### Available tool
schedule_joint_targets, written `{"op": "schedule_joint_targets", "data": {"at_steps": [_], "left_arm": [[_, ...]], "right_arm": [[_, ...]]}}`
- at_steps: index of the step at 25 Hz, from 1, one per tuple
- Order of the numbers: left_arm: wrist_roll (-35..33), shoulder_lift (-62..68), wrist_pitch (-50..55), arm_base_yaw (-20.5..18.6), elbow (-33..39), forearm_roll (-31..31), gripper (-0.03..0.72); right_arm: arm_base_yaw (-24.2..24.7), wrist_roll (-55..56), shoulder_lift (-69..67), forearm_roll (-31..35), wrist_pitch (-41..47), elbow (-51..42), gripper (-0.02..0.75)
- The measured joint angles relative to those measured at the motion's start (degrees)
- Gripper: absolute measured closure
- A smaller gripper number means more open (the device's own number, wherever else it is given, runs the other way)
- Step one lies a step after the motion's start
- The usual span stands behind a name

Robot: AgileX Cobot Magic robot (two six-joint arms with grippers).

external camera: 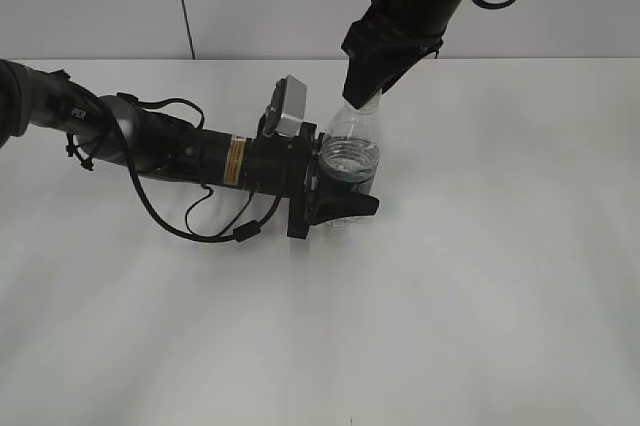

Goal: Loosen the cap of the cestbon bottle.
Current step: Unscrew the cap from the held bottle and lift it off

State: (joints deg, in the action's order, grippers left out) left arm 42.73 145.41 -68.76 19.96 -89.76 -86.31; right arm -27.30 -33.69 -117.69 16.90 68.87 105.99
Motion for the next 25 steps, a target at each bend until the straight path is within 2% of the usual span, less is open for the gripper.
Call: {"op": "schedule_joint_targets", "data": {"at_steps": [12, 25], "left_arm": [[-0.04, 0.00, 0.00, 0.00, 0.00, -0.05, 0.280], [-0.04, 0.00, 0.00, 0.00, 0.00, -0.05, 0.280]], "right_arm": [[0.00, -19.00, 0.05, -0.11, 0.00, 0.06, 0.436], [0.00, -34.40, 0.06, -0.33, 0.00, 0.10, 0.436]]}}
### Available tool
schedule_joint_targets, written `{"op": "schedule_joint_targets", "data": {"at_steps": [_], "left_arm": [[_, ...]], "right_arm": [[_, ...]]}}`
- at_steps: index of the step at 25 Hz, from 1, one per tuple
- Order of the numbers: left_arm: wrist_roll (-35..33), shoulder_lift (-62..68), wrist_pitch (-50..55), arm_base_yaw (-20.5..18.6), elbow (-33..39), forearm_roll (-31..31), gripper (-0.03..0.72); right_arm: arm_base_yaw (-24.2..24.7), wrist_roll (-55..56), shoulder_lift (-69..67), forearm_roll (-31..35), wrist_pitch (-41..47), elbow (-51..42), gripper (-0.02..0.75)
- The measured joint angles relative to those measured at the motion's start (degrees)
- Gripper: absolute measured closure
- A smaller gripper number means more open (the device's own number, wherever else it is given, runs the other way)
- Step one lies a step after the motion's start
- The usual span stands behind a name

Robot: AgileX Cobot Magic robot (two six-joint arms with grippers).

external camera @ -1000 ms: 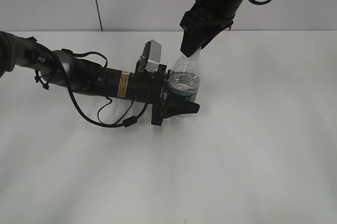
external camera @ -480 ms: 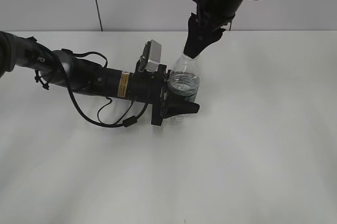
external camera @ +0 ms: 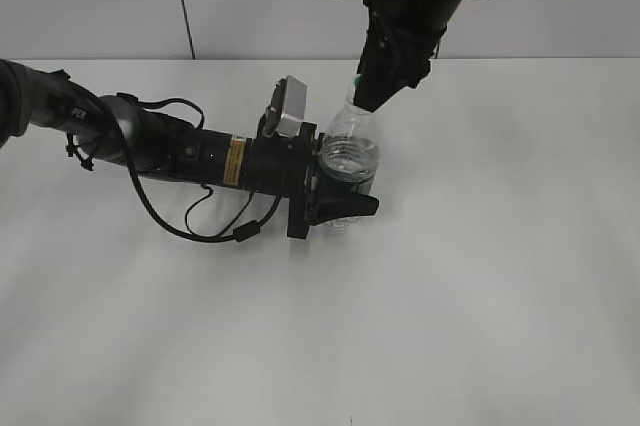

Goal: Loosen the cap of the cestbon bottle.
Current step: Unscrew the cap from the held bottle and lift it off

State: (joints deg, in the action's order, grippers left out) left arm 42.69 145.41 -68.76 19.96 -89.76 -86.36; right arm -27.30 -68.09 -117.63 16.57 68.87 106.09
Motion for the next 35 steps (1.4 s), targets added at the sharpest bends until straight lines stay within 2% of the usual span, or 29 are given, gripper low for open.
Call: {"op": "schedule_joint_targets", "data": {"at_steps": [9, 27, 30, 35], "left_arm": [[0.00, 0.00, 0.00, 0.00, 0.00, -0.06, 0.280], [0.02, 0.00, -0.38, 0.00, 0.00, -0.34, 0.280], [0.08, 0.00, -0.44, 0.00, 0.00, -0.41, 0.280], [0.13, 0.00, -0.44, 0.00, 0.00, -0.41, 0.280]], "right_arm": [[0.00, -6.18, 0.04, -0.04, 0.00, 0.00, 0.436], [0.00, -8.27, -0.01, 0.63, 0.00, -0.06, 0.412], [0.00, -8.27, -0.07, 0.66, 0.17, -0.06, 0.378], [0.00, -8.34, -0.07, 2.47, 0.41, -0.06, 0.277]]}}
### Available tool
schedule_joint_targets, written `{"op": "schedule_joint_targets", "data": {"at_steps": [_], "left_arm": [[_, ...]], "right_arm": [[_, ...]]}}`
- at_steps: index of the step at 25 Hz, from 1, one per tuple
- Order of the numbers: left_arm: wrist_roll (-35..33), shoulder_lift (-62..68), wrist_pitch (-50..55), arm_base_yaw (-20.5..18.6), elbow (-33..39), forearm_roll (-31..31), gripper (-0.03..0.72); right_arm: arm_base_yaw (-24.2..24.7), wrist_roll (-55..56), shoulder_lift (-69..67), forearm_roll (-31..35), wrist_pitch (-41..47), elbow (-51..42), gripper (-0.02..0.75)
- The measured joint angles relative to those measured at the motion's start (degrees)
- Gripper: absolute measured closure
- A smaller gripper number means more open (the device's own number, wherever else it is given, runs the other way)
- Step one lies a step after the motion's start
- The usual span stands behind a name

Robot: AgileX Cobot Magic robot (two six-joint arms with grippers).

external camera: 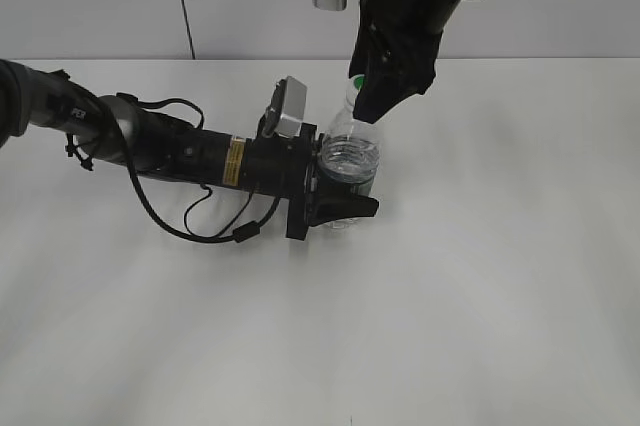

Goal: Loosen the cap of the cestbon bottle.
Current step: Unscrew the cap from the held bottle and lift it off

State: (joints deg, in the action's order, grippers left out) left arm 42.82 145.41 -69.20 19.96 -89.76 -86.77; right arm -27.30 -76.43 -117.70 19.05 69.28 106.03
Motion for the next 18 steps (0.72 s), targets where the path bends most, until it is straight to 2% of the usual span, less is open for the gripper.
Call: {"op": "schedule_joint_targets", "data": {"at_steps": [9, 14, 18], "left_arm": [[0.11, 0.00, 0.00, 0.00, 0.00, -0.02, 0.280], [0.11, 0.00, -0.06, 0.00, 0.00, -0.07, 0.280], [0.11, 0.00, -0.11, 0.00, 0.00, -0.07, 0.280]], "right_arm": [[0.00, 2.08, 1.12, 0.36, 0.23, 0.42, 0.258], [0.00, 9.68, 1.12, 0.49, 0.37, 3.47, 0.258], [0.00, 19.92, 1.12, 0.54, 0.44, 6.45, 0.258]]}}
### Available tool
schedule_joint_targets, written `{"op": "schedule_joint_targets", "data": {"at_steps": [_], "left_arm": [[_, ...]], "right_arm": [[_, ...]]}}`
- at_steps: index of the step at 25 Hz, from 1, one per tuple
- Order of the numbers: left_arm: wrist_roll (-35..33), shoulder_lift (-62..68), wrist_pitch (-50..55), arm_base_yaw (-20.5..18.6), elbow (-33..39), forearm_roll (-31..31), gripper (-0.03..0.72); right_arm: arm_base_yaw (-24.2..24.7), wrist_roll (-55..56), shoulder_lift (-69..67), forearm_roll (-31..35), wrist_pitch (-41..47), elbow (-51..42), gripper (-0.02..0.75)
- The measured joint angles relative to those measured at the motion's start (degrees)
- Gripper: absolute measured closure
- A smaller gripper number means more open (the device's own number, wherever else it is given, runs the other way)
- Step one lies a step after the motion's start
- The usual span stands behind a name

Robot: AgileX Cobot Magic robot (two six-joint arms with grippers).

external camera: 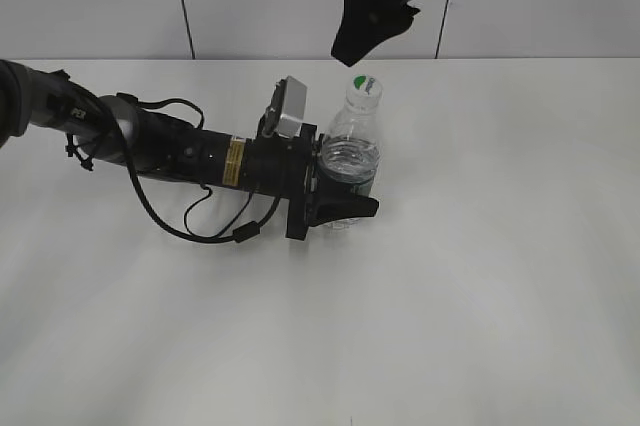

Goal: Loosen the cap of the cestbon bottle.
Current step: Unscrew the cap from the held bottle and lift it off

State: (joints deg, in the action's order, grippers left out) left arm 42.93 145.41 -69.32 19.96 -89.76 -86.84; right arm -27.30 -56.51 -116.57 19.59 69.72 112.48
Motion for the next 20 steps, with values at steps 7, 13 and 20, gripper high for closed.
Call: {"op": "schedule_joint_targets", "data": {"at_steps": [7, 13, 20], "left_arm": [[0.00, 0.00, 0.00, 0.00, 0.00, 0.00, 0.280], [0.00, 0.00, 0.00, 0.00, 0.00, 0.00, 0.280], [0.00, 0.00, 0.00, 0.00, 0.00, 0.00, 0.280]], "right_arm": [[0.00, 21.59, 0.00, 0.05, 0.00, 0.83, 0.260], [0.00, 44.62, 0.00, -2.21, 0.04, 0.83, 0.262], [0.00, 61.51, 0.00, -7.53, 0.04, 0.83, 0.262]]}}
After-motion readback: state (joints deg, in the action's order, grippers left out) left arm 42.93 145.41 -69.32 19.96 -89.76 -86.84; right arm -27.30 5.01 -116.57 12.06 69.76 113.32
